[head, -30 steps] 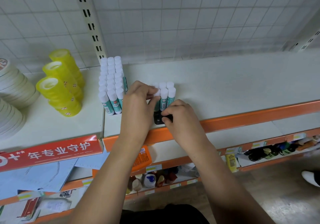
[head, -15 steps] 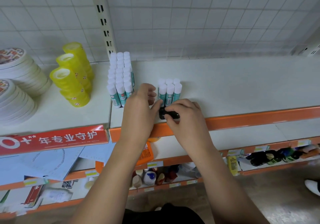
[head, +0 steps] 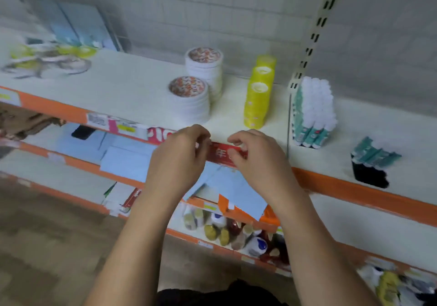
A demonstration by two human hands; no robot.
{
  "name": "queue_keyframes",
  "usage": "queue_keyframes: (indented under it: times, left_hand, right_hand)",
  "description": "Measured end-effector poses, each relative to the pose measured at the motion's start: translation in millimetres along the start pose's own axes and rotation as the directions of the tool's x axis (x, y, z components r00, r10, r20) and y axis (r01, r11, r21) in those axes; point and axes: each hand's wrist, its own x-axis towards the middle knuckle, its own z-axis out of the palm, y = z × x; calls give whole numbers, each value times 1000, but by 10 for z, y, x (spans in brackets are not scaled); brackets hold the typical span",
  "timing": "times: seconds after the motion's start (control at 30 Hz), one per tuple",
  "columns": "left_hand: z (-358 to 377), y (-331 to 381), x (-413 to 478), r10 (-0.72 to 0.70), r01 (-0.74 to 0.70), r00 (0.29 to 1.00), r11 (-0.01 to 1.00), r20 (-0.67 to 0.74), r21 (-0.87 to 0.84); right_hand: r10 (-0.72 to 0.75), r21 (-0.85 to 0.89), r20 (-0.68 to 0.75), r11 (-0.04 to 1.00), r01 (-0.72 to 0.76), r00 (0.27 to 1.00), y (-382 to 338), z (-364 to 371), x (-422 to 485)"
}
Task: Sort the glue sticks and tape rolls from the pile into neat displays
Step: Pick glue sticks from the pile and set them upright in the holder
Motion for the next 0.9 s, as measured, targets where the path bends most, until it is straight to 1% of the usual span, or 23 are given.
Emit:
queue_keyframes:
  times: [0.07,0.17,0.27,0.37,0.47,0.63,0.77,0.9]
  left_hand:
    - [-301,-444,-77,-73,76,997,988,-27,136]
    - [-738,-1019,-142,-150,158,987,951,-51,267]
    - [-1155,-1530,-130,-190,205,979,928,-77,312]
    - [-1483,-1909,-87,-218,241,970,905,-104,350]
    - [-1673,-2197,18,-208,227,974,906,-91,358]
    - [-1805,-2640,316,-209,230,973,929,-102,291]
    - [-1851,-2981,650,-211,232,972,931,-102,283]
    - [-1937,-3347,1048,-249,275,960,920,-127,278]
  right_hand:
    - [-66,-7,45,998,66,997,-415,284,182]
    - [-157,9,94,988,157,983,-1021,690,456]
    - [-231,39,148,973,227,962,-1597,1066,709]
    - [-256,31,200,966,255,946,-2021,1364,916]
    - [-253,46,232,967,249,939,-2279,1578,1071]
    - [-293,61,195,956,286,936,-2533,1870,1425]
    - [-286,70,171,958,278,943,-2711,2105,1848]
    - [-299,79,186,954,289,936,-2927,2341,2283]
